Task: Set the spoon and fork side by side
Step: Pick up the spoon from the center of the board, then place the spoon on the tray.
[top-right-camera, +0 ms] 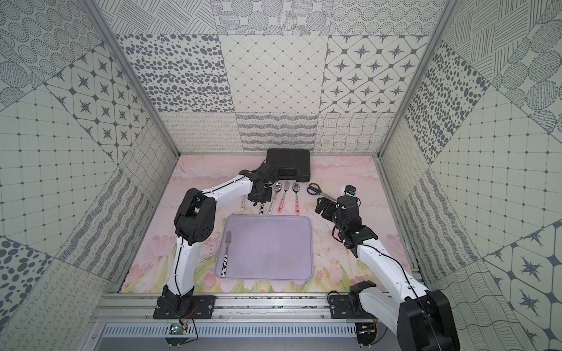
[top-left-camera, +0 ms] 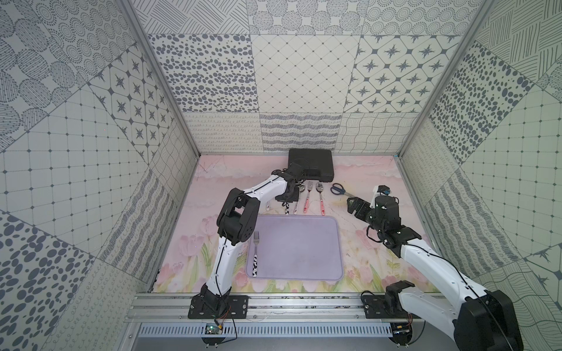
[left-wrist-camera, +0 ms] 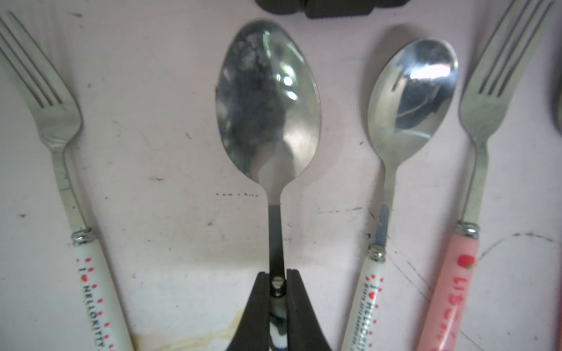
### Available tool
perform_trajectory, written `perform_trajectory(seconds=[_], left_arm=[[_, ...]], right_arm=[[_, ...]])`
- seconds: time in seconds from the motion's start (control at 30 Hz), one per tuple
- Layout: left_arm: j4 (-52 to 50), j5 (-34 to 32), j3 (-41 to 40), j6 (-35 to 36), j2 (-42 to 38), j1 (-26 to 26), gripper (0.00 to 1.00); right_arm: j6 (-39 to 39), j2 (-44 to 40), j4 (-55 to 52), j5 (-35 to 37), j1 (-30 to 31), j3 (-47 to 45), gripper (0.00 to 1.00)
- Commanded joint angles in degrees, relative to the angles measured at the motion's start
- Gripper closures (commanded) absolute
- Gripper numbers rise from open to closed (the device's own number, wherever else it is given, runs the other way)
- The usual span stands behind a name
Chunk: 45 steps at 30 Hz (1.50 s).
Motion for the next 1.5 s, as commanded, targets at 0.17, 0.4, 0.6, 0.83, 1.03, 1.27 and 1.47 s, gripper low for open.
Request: perform_trajectory(seconds=[0.17,0.4,0.6,0.83,1.03,1.27,1.47], left_arm=[[0.40,-0.26,-7.52,-1.64,-8.52,-0.41,1.00],[1.39,-1.05,-14.39,-2.74,-14.29,-2.16,1.00],[1.89,-1.93,-21.48,-5.37,-19.30,-4.16,1.00],[2.00,-2.62,-28.05,-9.00,-23.66,-7.01,1.00],[2.79,-3.06,-34.40,-12.46,-27.36,-9.20,1.00],[3.06,-3.55,-41.82,-16.92,-31.92,-12.00,1.00],[3.19,-3.56,-48.40,-20.31,-35.75,-14.02,1.00]], right_arm=[[0.50,-0.04,1.37,0.21,0.26,-0.45,0.03],[0.46,-0.01,1.37,0.12,0.29,-0.45,0.03],[0.36,0.13,1.35,0.21,0.27,-0.50,0.03],[0.48,0.39,1.46,0.03,0.30,-0.45,0.03],[0.51,0.46,1.46,0.05,0.24,-0.49,0.03],[0.47,0.73,1.55,0.03,0.30,-0.45,0.03],[0.47,1.03,1.64,0.03,0.29,-0.45,0.03]])
